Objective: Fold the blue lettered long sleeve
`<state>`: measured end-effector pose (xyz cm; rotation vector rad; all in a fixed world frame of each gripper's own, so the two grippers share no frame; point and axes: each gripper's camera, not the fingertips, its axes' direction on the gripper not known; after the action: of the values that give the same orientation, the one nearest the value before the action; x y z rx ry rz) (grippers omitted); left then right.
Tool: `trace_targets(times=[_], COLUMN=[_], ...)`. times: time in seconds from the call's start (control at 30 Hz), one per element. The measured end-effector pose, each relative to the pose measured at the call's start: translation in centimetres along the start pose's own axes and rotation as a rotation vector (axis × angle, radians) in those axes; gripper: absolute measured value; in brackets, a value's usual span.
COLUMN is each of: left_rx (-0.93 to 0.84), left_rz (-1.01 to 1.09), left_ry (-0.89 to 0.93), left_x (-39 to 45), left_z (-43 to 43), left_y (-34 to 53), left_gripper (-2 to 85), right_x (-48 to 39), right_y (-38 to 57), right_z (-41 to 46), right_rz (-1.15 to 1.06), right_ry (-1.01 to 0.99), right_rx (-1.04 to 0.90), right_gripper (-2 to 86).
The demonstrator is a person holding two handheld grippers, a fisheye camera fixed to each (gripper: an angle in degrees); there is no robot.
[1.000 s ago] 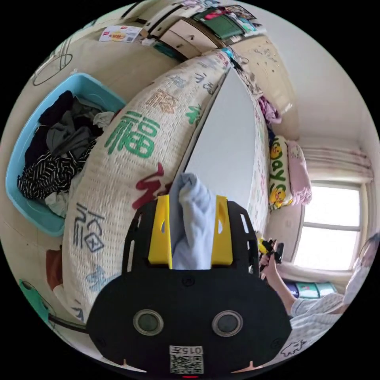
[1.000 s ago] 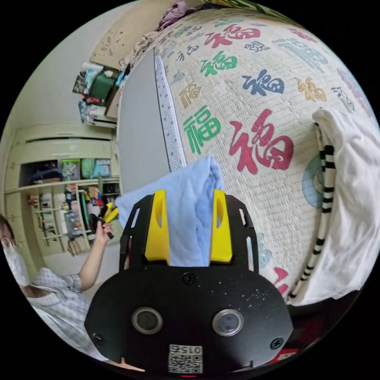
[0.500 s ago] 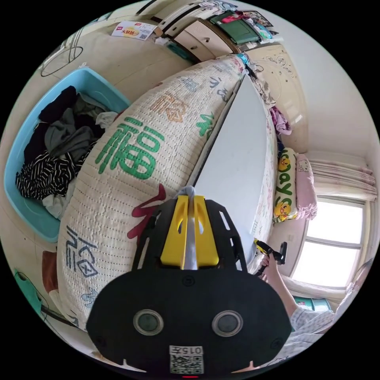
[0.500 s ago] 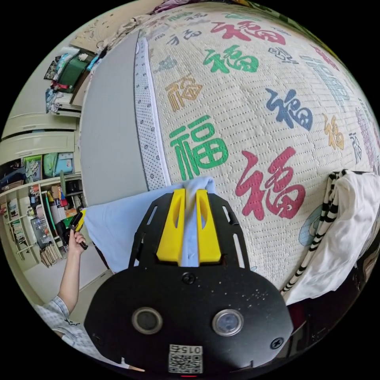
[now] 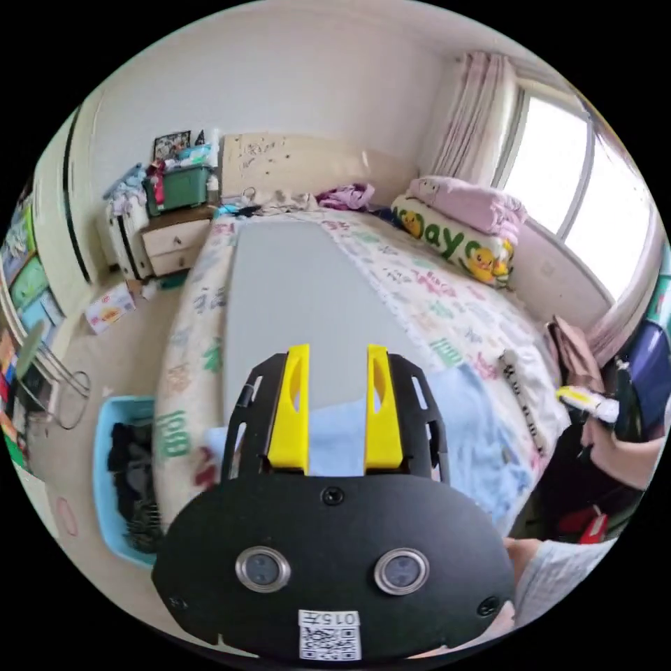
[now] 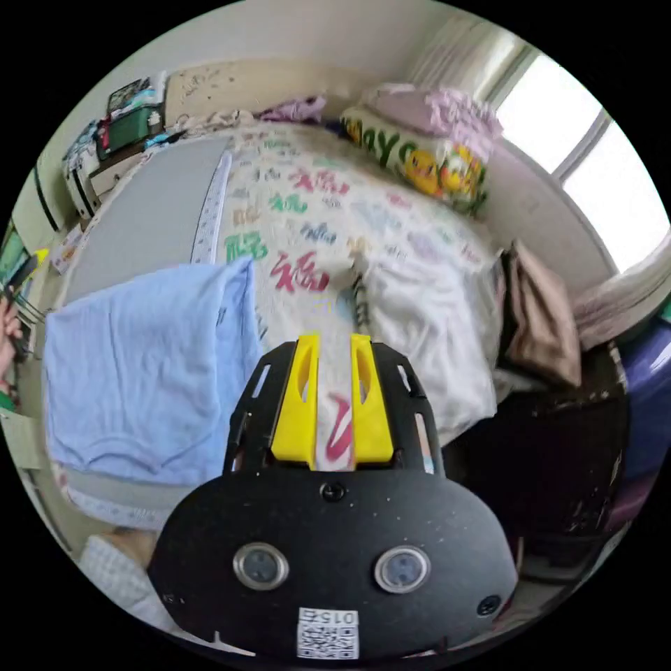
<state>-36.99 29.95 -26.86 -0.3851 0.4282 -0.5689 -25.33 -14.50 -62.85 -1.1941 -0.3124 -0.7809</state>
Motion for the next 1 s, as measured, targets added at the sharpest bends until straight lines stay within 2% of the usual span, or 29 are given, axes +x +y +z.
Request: trace_targets(times=[0.07,0.1,0.17,0.33,0.43,0.53,0.6,0.67,0.83,0.9,1.0], left_rx=[-0.140,-0.177,-0.190,-0.444,-0.643,-0.864,-0.874,-0.885,-0.762,-0.634,-0.464], left_rz=[0.025,0.045,0.097,0.202,0.282,0.336,0.375,0.373,0.350,0.306,0.218], left_ry=[0.229,0.325,0.383,0.379,0.321,0.204,0.116,0.127,0.173,0.259,0.441], left_x=[3.5,6.2,10.3,19.8,24.5,27.6,28.8,29.1,28.7,27.7,25.7], left_z=[5.8,9.1,13.5,26.7,34.1,39.6,40.7,40.9,37.9,35.1,30.6], left_y=[-2.1,-3.6,-5.8,-10.3,-10.6,-9.5,-9.4,-9.5,-11.4,-13.6,-16.6], left_gripper=[7.9,8.3,8.7,11.0,11.5,10.7,7.1,5.5,3.4,2.9,2.6], right_x=[1.6,1.9,2.7,4.3,4.8,5.2,5.3,5.4,9.1,10.8,12.2], right_y=[2.6,3.2,5.4,8.6,9.8,10.0,10.0,10.2,9.3,7.9,4.4], right_z=[1.7,1.9,3.0,6.3,7.7,7.6,7.3,6.6,3.1,0.6,-4.6], right_rz=[0.072,0.086,0.089,0.138,0.184,0.190,0.186,0.191,0.307,0.311,0.209], right_ry=[-0.193,-0.210,-0.225,-0.358,-0.437,-0.420,-0.456,-0.531,-0.575,-0.554,-0.385], right_rx=[-0.173,-0.190,-0.252,-0.380,-0.417,-0.422,-0.438,-0.428,-0.304,-0.218,-0.072], right_gripper=[11.1,11.2,11.9,12.5,11.6,9.7,6.3,1.6,-0.4,-0.5,-0.6])
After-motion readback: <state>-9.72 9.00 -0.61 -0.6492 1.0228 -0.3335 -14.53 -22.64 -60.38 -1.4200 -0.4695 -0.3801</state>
